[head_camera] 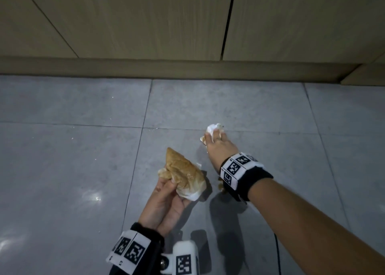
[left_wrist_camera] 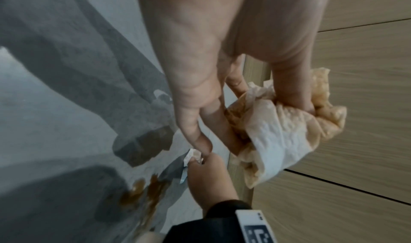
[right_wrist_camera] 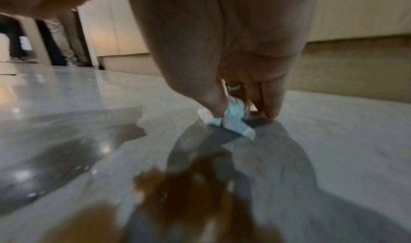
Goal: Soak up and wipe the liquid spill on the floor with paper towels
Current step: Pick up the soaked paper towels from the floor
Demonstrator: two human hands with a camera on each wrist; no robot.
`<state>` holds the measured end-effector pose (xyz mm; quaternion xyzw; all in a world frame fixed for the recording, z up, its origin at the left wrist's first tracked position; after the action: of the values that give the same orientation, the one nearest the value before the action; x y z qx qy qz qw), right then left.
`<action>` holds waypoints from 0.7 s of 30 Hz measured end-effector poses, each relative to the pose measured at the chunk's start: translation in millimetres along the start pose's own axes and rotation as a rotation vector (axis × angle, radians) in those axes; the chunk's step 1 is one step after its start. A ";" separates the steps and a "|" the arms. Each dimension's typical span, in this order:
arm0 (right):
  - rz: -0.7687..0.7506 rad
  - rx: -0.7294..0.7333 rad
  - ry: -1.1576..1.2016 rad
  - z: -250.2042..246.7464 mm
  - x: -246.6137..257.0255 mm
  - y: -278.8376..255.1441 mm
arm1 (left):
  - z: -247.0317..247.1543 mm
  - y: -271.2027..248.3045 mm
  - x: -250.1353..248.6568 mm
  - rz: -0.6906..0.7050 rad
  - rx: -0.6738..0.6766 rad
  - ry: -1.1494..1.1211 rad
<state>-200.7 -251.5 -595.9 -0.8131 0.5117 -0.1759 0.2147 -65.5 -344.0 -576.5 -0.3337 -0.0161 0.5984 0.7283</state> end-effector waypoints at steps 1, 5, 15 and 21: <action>-0.001 -0.006 0.000 -0.5 1.1 2.1 | -0.8 2.3 0.8 0.001 0.001 -0.007; -0.006 -0.022 -0.020 0.5 2.3 2.4 | -3.0 7.4 3.8 -0.019 -0.007 -0.008; -0.098 0.013 -0.061 1.9 4.6 11.4 | -10.7 20.8 8.4 -0.026 0.030 -0.012; -0.134 0.029 0.107 -14.5 -3.5 6.9 | 1.3 20.2 9.0 -0.004 0.059 -0.027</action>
<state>-214.8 -253.4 -587.5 -0.8316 0.4644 -0.2404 0.1869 -80.9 -334.2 -589.1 -0.3042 -0.0089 0.6014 0.7387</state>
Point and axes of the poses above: each hand's wrist, its own y-axis towards the middle knuckle, its own z-axis out of the palm, x = y × z, the point moved 6 cm from there along y, towards the middle knuckle
